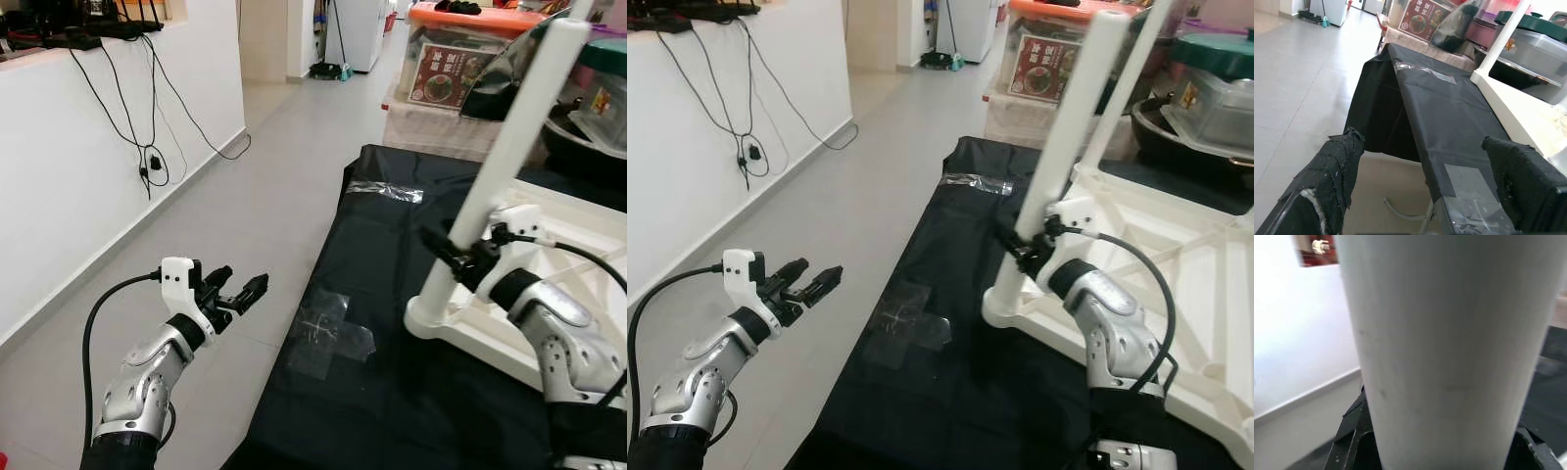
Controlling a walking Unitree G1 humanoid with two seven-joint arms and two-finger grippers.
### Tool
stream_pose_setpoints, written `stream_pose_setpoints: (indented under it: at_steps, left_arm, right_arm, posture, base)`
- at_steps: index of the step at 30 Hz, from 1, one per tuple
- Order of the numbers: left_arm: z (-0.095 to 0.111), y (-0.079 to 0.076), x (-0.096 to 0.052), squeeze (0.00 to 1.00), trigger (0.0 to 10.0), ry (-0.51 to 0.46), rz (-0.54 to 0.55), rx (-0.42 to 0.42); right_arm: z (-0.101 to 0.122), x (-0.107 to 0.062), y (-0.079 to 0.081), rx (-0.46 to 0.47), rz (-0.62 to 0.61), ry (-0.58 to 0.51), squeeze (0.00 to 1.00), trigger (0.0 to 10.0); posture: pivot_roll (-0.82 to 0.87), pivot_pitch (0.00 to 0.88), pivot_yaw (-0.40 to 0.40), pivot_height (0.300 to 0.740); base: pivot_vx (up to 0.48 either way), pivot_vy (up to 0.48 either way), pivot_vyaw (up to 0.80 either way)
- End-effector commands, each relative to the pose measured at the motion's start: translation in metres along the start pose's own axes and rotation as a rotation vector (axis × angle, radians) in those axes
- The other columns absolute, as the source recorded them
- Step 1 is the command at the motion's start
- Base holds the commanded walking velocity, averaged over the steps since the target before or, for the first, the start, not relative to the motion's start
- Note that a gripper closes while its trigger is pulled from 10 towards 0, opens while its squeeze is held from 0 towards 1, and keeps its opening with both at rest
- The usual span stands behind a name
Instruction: Building children table
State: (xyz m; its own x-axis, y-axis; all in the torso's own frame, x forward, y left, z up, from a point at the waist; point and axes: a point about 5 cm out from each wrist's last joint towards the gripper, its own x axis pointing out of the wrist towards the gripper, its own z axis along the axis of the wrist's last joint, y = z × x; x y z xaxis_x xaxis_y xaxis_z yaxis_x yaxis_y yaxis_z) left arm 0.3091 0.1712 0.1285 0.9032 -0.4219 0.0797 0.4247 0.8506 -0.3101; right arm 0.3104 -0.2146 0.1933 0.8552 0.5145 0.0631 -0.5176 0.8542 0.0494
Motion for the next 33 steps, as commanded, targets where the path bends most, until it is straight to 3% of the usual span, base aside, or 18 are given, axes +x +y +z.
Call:
stream_pose_setpoints:
  at_steps: [1,5,7,8,9,10,11,12,13,17,22,23,24,25,26,29,30,33]
  left_arm:
    - [-0.004,0.001,-0.002,0.0,10.0,0.009,0.011,-0.009]
    - [-0.003,0.001,-0.003,0.0,10.0,0.013,0.002,-0.012]
    - [-0.003,0.002,-0.003,0.0,10.0,0.016,-0.005,-0.014]
    - [-0.003,0.002,-0.003,0.0,10.0,0.016,-0.005,-0.014]
    - [-0.002,0.003,-0.004,0.0,10.0,0.017,-0.006,-0.014]
    - [-0.002,0.003,-0.004,0.0,10.0,0.017,-0.006,-0.014]
    - [-0.002,0.003,-0.004,0.0,10.0,0.016,-0.005,-0.014]
    - [-0.002,0.003,-0.004,0.0,10.0,0.016,-0.005,-0.014]
    - [-0.002,0.002,-0.004,0.0,10.0,0.016,-0.004,-0.013]
    - [-0.002,0.002,-0.004,0.0,10.0,0.014,0.0,-0.011]
    - [-0.002,0.003,-0.005,0.0,10.0,0.012,0.001,-0.01]
    - [-0.001,0.003,-0.005,0.0,10.0,0.011,0.003,-0.009]
    - [-0.001,0.003,-0.005,0.0,10.0,0.011,0.003,-0.009]
    - [-0.001,0.003,-0.005,0.0,10.0,0.009,0.004,-0.009]
    - [-0.001,0.002,-0.005,0.0,10.0,0.008,0.004,-0.009]
    - [-0.002,0.002,-0.005,0.0,10.0,0.008,0.004,-0.009]
    - [-0.002,0.002,-0.004,0.0,10.0,0.007,0.003,-0.011]
    - [-0.001,0.002,-0.004,0.0,10.0,0.007,0.002,-0.013]
  right_arm:
    - [-0.008,0.001,0.025,0.095,0.192,-0.021,0.0,0.0]
    - [-0.021,-0.018,0.039,0.111,0.251,0.014,0.0,0.0]
    - [-0.044,-0.017,0.021,0.042,-0.066,0.141,0.0,0.0]
    - [-0.044,-0.017,0.021,0.042,-0.066,0.141,0.0,0.0]
    - [-0.059,-0.022,-0.009,0.041,-0.468,0.255,0.0,0.0]
    - [-0.059,-0.022,-0.009,0.041,-0.468,0.255,0.0,0.0]
    - [-0.073,-0.046,-0.032,0.06,-0.873,0.356,0.0,0.0]
    - [-0.073,-0.046,-0.032,0.06,-0.873,0.356,0.0,0.0]
    - [-0.083,-0.069,-0.038,0.052,-1.133,0.426,0.0,0.0]
    - [-0.085,-0.089,-0.026,0.007,-1.291,0.46,0.0,0.0]
    - [-0.078,-0.082,-0.01,-0.021,-1.221,0.444,0.0,0.0]
    - [-0.074,-0.07,-0.003,-0.017,-1.112,0.429,0.0,6.4]
    - [-0.074,-0.07,-0.003,-0.017,-1.112,0.429,0.0,6.4]
    - [-0.07,-0.06,0.004,0.019,-1.026,0.376,0.0,10.0]
    - [-0.059,-0.05,0.007,0.009,-0.959,0.308,1.0,10.0]
    - [-0.051,-0.042,0.008,0.005,-0.917,0.254,1.0,10.0]
    - [-0.04,-0.032,0.004,0.016,-0.861,0.202,0.0,10.0]
    - [-0.032,-0.023,0.002,0.038,-0.784,0.168,0.0,10.0]
  posture:
    - [-0.08,0.0,-0.076,0.74]
    - [-0.1,0.0,-0.057,0.74]
    - [-0.1,0.0,-0.05,0.74]
    - [-0.1,0.0,-0.05,0.74]
    - [-0.11,0.0,-0.045,0.74]
    - [-0.11,0.0,-0.045,0.74]
    - [-0.11,0.0,-0.046,0.74]
    - [-0.11,0.0,-0.046,0.74]
    - [-0.1,0.0,-0.053,0.74]
    - [-0.1,0.0,-0.054,0.74]
    - [-0.11,0.0,-0.055,0.74]
    - [-0.11,0.0,-0.058,0.74]
    - [-0.11,0.0,-0.058,0.74]
    - [-0.11,0.0,-0.058,0.74]
    - [-0.11,0.0,-0.058,0.74]
    - [-0.11,0.0,-0.058,0.74]
    - [-0.11,0.0,-0.057,0.74]
    - [-0.11,0.0,-0.054,0.74]
  base:
    - [0.0,0.0,0.0]
    - [0.0,0.0,0.0]
    - [0.0,0.0,0.0]
    - [0.0,0.0,0.0]
    - [0.0,0.0,0.0]
    - [0.0,0.0,0.0]
    - [0.0,0.0,0.0]
    - [0.0,0.0,0.0]
    - [0.0,0.0,0.0]
    - [0.0,0.0,0.0]
    - [0.0,0.0,0.0]
    - [0.0,0.0,0.0]
    - [0.0,0.0,0.0]
    - [0.0,0.0,0.0]
    - [0.0,0.0,0.0]
    - [0.0,0.0,0.0]
    - [0.0,0.0,0.0]
    - [0.0,0.0,0.0]
